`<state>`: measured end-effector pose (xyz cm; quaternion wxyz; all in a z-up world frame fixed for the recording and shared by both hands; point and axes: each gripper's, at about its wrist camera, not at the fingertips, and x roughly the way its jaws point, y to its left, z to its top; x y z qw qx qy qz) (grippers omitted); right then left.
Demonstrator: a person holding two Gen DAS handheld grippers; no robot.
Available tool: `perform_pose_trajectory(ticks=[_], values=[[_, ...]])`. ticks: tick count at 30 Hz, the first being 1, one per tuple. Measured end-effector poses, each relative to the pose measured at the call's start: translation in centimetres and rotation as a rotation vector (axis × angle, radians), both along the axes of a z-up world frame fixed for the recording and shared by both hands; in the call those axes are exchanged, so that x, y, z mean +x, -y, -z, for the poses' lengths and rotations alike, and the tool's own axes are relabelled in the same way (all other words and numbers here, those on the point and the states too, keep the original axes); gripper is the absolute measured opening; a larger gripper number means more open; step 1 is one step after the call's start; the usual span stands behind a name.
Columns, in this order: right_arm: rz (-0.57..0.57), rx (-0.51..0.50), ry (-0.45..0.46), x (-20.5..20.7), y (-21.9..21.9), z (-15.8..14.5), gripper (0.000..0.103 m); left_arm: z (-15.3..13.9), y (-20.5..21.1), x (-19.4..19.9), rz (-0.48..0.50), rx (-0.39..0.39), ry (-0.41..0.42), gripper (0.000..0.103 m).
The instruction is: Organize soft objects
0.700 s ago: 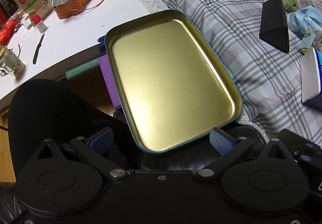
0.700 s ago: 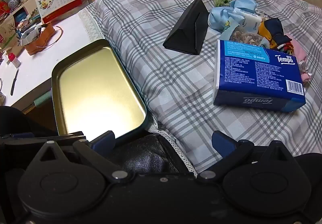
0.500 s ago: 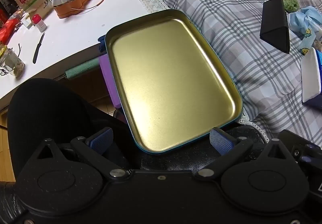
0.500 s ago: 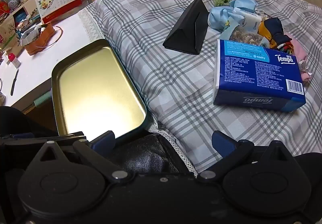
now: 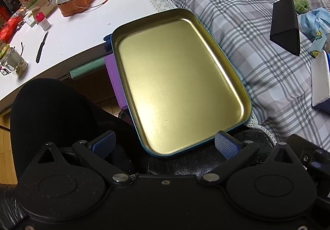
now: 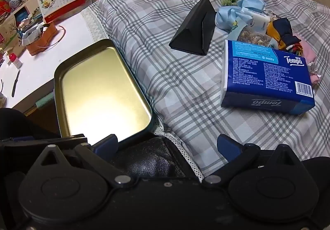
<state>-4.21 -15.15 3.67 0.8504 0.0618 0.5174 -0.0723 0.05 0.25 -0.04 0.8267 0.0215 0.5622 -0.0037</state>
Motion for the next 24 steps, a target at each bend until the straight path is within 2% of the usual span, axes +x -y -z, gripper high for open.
perform_pose_trajectory(ticks=[24], values=[[0.009,0.011,-0.018,0.15,-0.03,0.33,0.103,0.36,0.19,-0.04,0.001,0.001,-0.019,0.099]])
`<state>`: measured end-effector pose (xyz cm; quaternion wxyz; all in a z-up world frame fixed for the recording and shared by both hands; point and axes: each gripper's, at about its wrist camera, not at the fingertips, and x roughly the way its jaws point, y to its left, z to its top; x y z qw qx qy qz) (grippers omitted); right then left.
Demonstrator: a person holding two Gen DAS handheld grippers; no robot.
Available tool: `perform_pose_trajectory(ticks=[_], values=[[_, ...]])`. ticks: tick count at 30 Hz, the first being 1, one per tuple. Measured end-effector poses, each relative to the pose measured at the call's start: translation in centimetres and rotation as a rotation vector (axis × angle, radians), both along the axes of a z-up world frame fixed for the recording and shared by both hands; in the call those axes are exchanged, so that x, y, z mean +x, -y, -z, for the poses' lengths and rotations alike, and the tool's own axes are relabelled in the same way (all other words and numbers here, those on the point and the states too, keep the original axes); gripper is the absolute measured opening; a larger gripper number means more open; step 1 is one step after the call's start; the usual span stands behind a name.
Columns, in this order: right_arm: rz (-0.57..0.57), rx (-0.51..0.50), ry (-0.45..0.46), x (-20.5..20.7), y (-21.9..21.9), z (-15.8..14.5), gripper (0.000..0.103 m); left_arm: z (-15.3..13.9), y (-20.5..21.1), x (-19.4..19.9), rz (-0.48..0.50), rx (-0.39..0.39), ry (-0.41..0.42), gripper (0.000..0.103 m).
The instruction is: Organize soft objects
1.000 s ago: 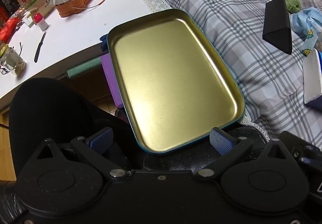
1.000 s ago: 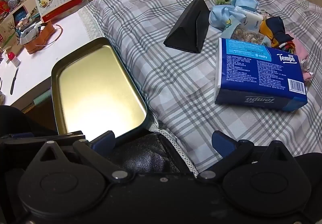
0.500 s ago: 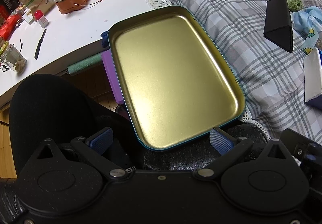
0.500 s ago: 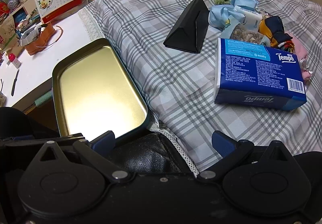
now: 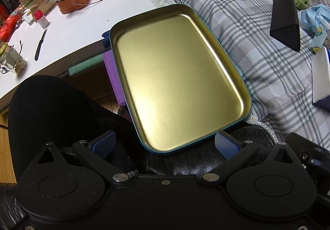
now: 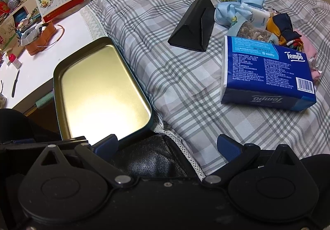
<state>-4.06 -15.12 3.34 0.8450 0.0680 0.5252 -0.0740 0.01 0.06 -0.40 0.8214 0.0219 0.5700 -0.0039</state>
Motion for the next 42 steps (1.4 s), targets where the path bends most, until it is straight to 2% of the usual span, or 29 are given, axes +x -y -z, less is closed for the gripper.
perform_pose_trajectory(ticks=[34,42], values=[[-0.008,0.0,-0.025,0.12,-0.25,0.41,0.103,0.64,-0.86,0.17,-0.031,-0.022,-0.019,0.099],[0.0,-0.008,-0.025,-0.05,0.15,0.54,0.103,0.42,-0.7,0.16,-0.019,-0.031,-0.002,0.099]])
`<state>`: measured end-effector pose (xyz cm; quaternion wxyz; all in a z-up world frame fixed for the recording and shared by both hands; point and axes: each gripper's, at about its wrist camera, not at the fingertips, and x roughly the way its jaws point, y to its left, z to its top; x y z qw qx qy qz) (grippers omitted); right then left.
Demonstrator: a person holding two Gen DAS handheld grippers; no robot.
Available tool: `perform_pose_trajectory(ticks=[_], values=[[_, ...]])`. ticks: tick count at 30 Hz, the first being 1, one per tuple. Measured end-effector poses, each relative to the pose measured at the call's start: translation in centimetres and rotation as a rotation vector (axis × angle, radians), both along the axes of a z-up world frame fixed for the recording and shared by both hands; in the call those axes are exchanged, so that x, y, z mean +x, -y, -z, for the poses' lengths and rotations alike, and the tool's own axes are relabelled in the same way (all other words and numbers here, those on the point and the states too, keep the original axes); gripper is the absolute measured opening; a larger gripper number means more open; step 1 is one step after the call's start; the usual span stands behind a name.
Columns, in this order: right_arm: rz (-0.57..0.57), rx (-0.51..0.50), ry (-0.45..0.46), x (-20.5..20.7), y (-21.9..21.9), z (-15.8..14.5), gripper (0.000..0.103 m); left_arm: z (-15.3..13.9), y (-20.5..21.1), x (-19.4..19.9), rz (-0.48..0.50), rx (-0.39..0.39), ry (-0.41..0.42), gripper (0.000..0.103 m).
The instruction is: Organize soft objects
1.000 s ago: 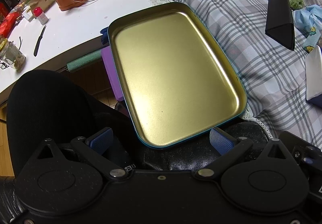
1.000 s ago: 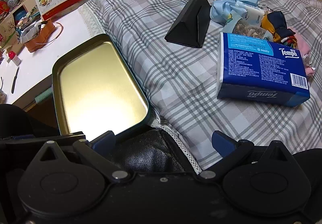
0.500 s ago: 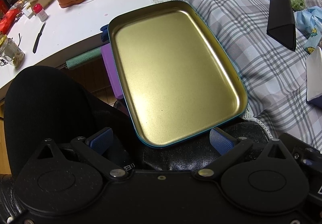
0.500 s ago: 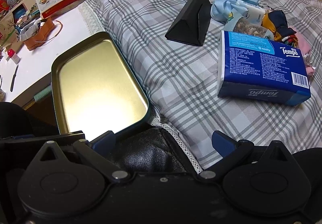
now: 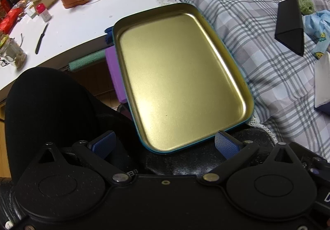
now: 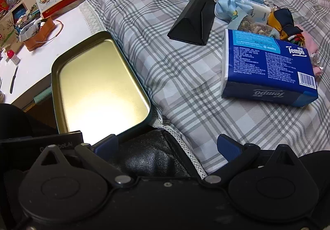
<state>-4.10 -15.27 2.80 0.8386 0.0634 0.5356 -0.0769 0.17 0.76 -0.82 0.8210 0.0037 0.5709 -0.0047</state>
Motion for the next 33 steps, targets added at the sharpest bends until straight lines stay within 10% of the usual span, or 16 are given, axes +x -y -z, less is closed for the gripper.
perform_pose_trajectory(ticks=[21,33], values=[[0.142,-0.149,0.225,-1.4,4.7,-5.1,0.103,-2.6,4.3,1.0,0.167,-0.008,0.089,0.099],[0.408,-0.145,0.289,-2.8,11.8,-7.3,0.102,-3.8,6.8,1.9,0.192,-0.022,0.163,0.099]])
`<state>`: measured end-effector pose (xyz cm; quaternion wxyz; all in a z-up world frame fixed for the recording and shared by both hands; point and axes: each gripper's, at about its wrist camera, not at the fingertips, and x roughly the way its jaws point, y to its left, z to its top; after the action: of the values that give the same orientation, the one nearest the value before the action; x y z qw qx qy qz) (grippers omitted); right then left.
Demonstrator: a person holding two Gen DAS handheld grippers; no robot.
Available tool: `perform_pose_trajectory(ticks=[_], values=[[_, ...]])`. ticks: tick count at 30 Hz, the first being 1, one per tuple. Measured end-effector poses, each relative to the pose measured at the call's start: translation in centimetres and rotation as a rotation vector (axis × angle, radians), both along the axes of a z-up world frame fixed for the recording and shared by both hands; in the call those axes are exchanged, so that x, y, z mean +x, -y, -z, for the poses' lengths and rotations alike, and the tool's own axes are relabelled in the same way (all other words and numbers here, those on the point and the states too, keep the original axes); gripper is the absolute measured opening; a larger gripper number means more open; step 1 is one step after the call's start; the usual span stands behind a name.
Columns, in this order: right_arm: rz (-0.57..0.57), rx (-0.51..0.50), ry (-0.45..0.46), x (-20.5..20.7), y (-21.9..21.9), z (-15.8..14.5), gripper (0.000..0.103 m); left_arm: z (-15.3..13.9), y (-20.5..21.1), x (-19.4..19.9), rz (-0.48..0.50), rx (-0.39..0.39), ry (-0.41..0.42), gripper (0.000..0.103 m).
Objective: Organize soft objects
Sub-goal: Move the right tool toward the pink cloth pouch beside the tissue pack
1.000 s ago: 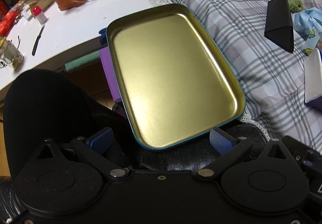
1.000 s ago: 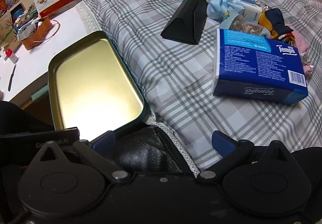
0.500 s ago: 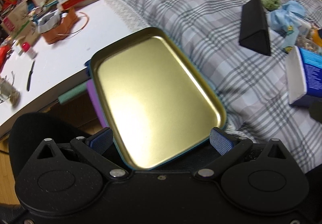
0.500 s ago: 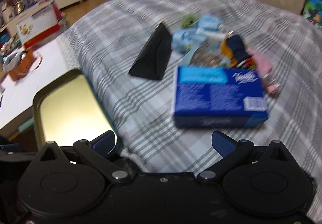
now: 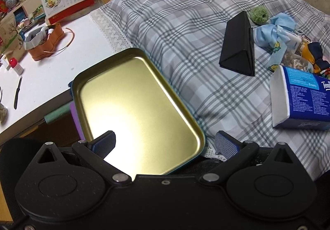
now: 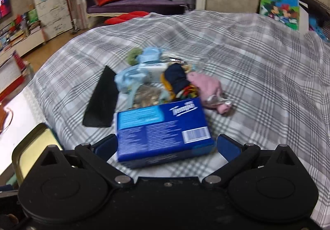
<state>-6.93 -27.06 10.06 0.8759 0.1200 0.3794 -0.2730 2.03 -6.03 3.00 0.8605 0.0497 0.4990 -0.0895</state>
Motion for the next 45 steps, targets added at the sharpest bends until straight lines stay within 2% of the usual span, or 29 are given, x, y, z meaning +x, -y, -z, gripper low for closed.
perform_pose_trajectory(ticks=[3,8,14,22,26,32,45], values=[[0.016,0.002,0.013,-0.2,1.6,-0.2,0.102,0.1,1.3,0.4,0.058,0.007,-0.007,0.099],[0.087,-0.043,0.032,-0.4,3.6,-1.0,0.102,-0.4,3.5,0.6,0.149,0.001,0.029,0.099],[0.158,0.023,-0.015,-0.1,6.8,-0.4,0.099,-0.1,5.1,1.2,0.225,-0.026,0.015,0.099],[0.192,0.068,-0.095,0.8,8.8,1.5,0.097,1.3,5.9,2.5,0.255,-0.068,-0.05,0.099],[0.207,0.079,-0.11,1.7,9.3,2.0,0.097,1.9,6.0,2.9,0.256,-0.051,-0.05,0.099],[0.227,0.128,-0.105,2.9,10.3,2.3,0.097,2.2,5.8,2.9,0.254,-0.01,0.0,0.099],[0.25,0.131,-0.109,6.6,11.7,2.6,0.097,3.6,4.9,3.7,0.244,-0.014,-0.028,0.099]])
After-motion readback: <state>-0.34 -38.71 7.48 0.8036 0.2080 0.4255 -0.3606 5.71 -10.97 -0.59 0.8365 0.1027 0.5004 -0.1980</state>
